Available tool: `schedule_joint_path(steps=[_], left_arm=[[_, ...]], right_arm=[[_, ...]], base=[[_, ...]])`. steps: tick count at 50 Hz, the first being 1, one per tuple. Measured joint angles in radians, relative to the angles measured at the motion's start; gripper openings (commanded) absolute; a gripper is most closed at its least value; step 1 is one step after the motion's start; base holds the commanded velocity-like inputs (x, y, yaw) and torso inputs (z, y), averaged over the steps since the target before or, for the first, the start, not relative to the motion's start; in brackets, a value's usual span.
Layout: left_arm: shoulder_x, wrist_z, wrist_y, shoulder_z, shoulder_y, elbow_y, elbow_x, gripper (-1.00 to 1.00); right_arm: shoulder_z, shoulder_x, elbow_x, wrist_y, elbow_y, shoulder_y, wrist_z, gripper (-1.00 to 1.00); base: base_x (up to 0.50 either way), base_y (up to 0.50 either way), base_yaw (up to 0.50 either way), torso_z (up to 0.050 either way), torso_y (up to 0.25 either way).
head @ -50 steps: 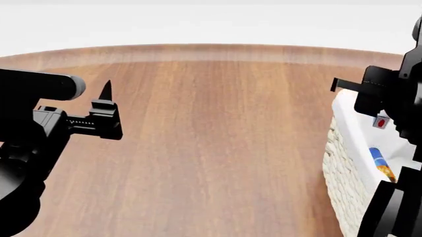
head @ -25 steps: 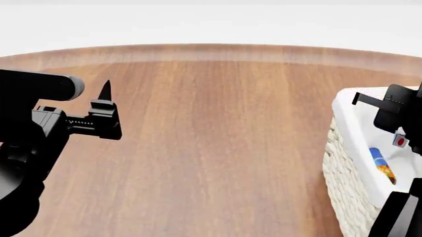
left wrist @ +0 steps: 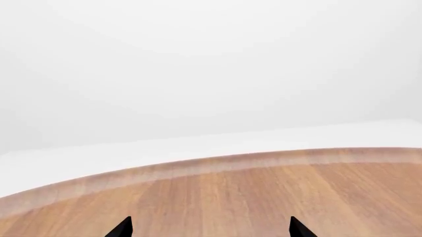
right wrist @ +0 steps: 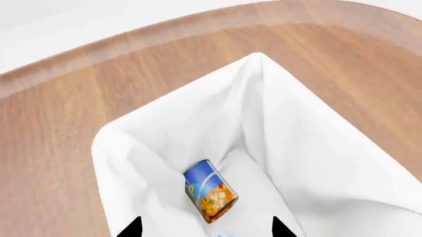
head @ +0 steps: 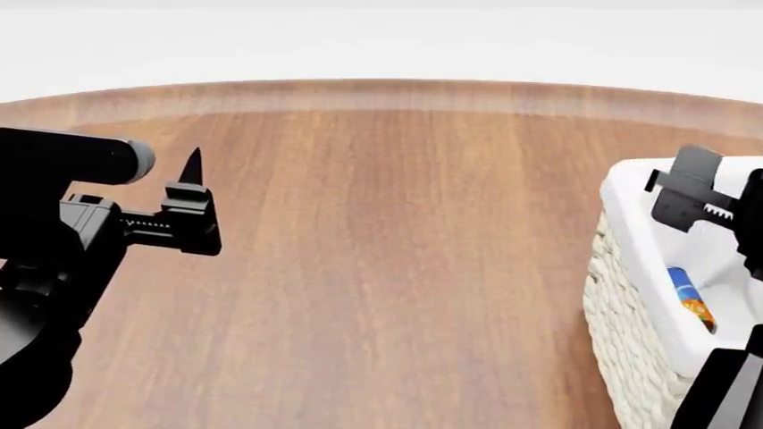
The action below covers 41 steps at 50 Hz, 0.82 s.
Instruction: Pick up the alphabet soup and the cream cheese box, and put them in the basket.
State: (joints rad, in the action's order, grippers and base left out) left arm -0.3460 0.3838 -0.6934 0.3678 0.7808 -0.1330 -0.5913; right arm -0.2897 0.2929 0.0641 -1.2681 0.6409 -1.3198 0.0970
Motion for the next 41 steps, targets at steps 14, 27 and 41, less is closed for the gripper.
schedule_joint_path(steps=[14, 27, 41], left_arm=[[-0.002, 0.004, -0.001, 0.002, 0.002, 0.000, -0.003, 1.00], [0.002, 0.013, 0.013, -0.012, -0.011, -0.010, -0.014, 1.00], [0.004, 0.043, 0.039, -0.042, -0.057, -0.093, -0.039, 1.00]], right_arm=[[0.106, -0.016, 0.006, 0.116, -0.178, 0.032, -0.046, 1.00], [0.159, -0.076, -0.064, 0.212, -0.482, 0.198, -0.154, 1.00], [0.242, -0.117, -0.093, 0.362, -0.809, 0.475, -0.217, 1.00]], base=[[0.00, 0.00, 0.00, 0.000, 0.000], [0.00, 0.00, 0.00, 0.000, 0.000], [0.00, 0.00, 0.00, 0.000, 0.000]])
